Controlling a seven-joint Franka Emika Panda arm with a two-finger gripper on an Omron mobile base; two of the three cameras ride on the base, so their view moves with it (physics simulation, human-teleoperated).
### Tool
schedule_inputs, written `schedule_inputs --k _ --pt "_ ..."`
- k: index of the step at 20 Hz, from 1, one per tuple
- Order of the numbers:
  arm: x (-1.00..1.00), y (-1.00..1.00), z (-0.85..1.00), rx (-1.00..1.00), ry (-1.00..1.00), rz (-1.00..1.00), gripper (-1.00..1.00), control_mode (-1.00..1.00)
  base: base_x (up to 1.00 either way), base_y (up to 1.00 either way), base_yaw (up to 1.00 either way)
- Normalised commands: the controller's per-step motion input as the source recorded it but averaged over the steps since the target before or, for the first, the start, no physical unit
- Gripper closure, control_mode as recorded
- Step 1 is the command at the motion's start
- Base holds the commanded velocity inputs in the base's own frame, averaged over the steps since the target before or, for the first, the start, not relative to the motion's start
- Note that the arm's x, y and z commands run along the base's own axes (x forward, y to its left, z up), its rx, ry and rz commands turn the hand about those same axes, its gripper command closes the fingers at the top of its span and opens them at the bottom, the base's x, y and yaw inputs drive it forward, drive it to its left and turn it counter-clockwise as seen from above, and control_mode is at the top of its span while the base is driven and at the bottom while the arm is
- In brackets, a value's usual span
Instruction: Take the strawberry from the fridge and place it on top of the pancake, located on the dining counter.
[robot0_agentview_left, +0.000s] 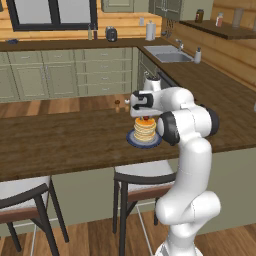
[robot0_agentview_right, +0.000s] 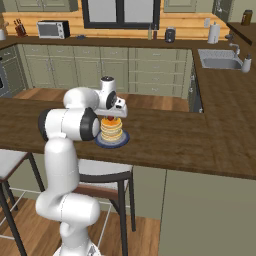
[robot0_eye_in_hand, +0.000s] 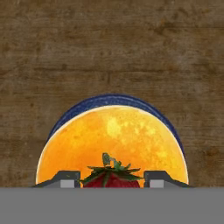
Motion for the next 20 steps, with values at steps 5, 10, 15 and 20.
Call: schedule_inputs --k 5,10,15,20 --pt "-0.01 0.0 0.25 -0.03 0.0 0.0 -1.0 -1.0 0.0 0.0 0.0" --pt "-0.6 0.06 0.61 -0.04 0.0 0.0 -1.0 -1.0 0.0 0.0 0.0" --pt "-1.0 0.26 0.62 0.0 0.01 0.0 -1.0 -1.0 0.0 0.0 0.0" --pt "-1.0 0.44 0.52 0.0 0.0 0.0 -1.0 -1.0 0.0 0.0 0.0"
